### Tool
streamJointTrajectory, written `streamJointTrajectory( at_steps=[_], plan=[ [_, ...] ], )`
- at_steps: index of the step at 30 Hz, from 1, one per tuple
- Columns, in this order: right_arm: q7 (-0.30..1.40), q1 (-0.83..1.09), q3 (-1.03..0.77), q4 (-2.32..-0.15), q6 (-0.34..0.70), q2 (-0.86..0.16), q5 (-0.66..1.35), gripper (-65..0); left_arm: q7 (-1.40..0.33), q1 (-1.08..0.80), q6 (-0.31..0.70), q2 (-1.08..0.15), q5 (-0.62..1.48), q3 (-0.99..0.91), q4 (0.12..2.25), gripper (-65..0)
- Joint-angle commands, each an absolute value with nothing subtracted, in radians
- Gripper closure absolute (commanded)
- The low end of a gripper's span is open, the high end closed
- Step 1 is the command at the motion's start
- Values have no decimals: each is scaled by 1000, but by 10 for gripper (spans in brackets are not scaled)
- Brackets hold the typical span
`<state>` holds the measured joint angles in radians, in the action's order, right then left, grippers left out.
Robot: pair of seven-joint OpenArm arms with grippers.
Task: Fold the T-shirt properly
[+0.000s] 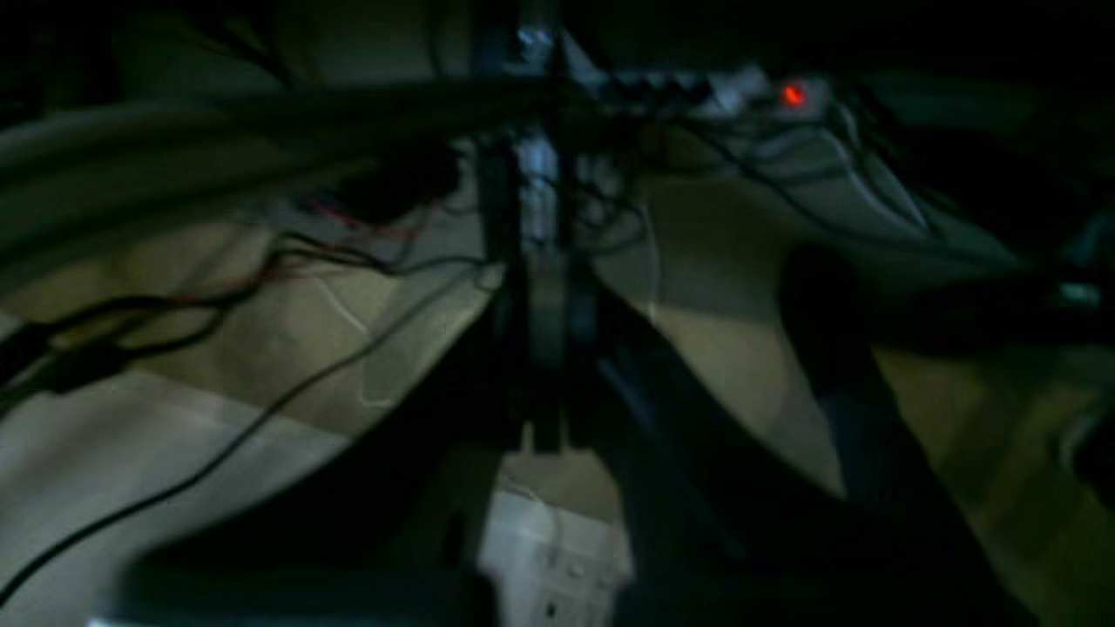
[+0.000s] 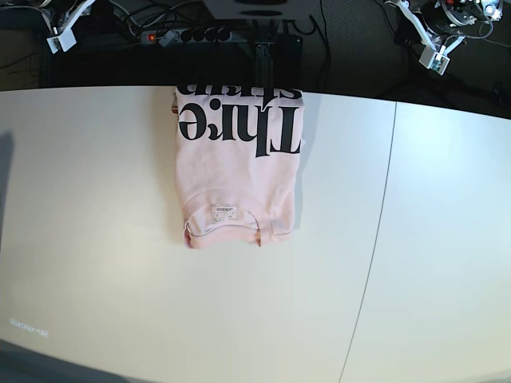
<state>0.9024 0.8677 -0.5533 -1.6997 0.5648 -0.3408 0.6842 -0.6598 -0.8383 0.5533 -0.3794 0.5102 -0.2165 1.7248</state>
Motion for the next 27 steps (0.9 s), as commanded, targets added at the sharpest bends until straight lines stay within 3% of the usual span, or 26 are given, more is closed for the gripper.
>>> streamJointTrajectory(
  at_steps=[1,5,11,16,20,27],
  plan=[
    [876,870,-562,-1681,587,-346,668,0,-647,-836,560,-380,501,-212,1682,0],
    [851,804,-562,-1496,580,-346,626,0,-609,-723,543,-377,447,-168,1398,0],
    [748,582,-562,-1033,576,-346,489,0,-447,-482,375,-377,266,-32,907,0],
    [620,356,-541,-658,571,-346,373,0,-372,-261,268,-348,242,145,578,0],
    [576,196,-452,-510,561,-318,290,0,-366,-119,246,-278,233,244,428,0],
    [577,55,-263,-498,497,-265,270,0,-422,-12,180,-196,215,281,387,0]
  ],
)
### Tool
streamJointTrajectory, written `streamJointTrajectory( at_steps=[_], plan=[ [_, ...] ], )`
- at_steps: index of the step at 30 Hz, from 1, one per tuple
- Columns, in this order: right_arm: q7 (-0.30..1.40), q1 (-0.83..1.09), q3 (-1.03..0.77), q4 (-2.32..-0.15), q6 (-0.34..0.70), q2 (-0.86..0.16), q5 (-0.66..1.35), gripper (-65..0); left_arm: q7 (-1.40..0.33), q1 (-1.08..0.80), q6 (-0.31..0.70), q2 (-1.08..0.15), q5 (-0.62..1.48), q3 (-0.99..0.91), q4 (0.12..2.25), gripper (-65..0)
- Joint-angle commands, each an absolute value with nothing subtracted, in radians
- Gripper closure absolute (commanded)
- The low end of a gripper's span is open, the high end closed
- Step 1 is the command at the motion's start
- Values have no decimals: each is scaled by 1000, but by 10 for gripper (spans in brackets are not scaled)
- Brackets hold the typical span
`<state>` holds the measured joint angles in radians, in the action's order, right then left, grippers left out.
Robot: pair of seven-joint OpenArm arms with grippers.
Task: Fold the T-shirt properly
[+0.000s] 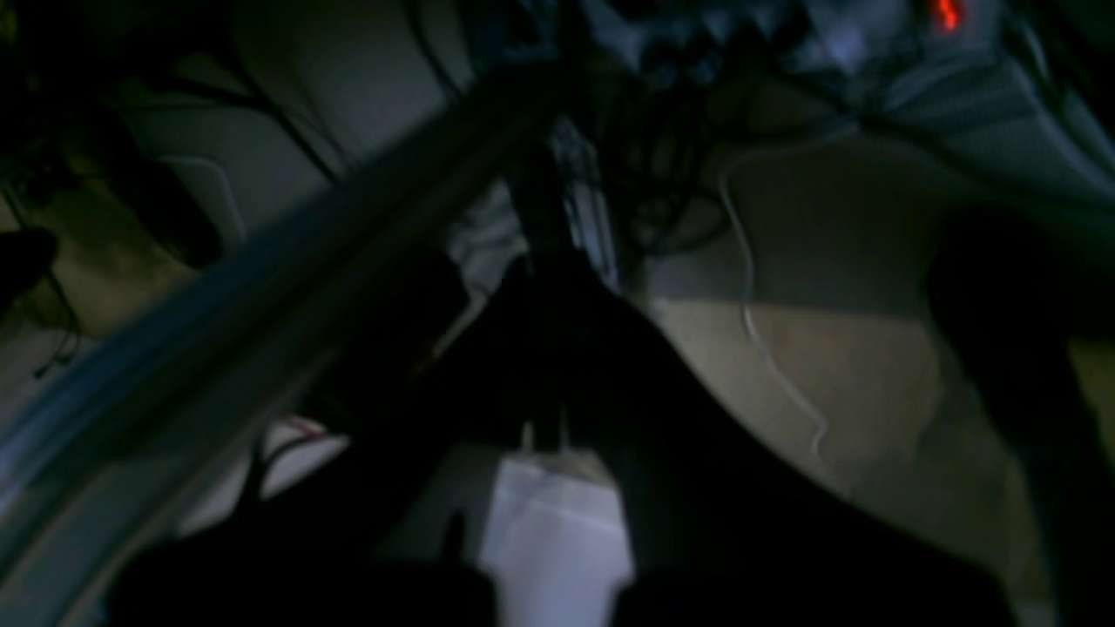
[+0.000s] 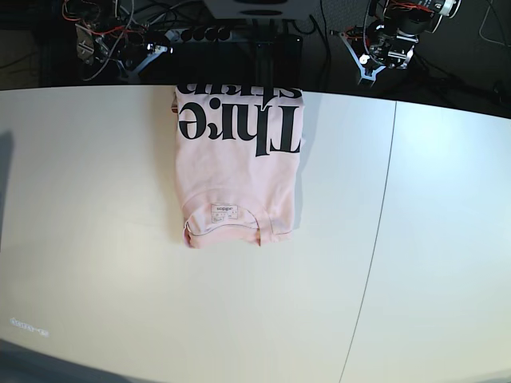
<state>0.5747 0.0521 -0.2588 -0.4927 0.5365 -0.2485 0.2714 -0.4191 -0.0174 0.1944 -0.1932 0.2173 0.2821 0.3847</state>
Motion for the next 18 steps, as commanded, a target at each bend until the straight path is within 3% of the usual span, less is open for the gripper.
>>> streamJointTrajectory(
  at_steps=[1,18],
  plan=[
    [580,43,-244,-498,496,-262,270,0,-424,-6,171,-190,215,281,387,0],
    [583,25,-202,-552,498,-262,323,0,-419,-1,168,-172,190,281,388,0]
  ],
)
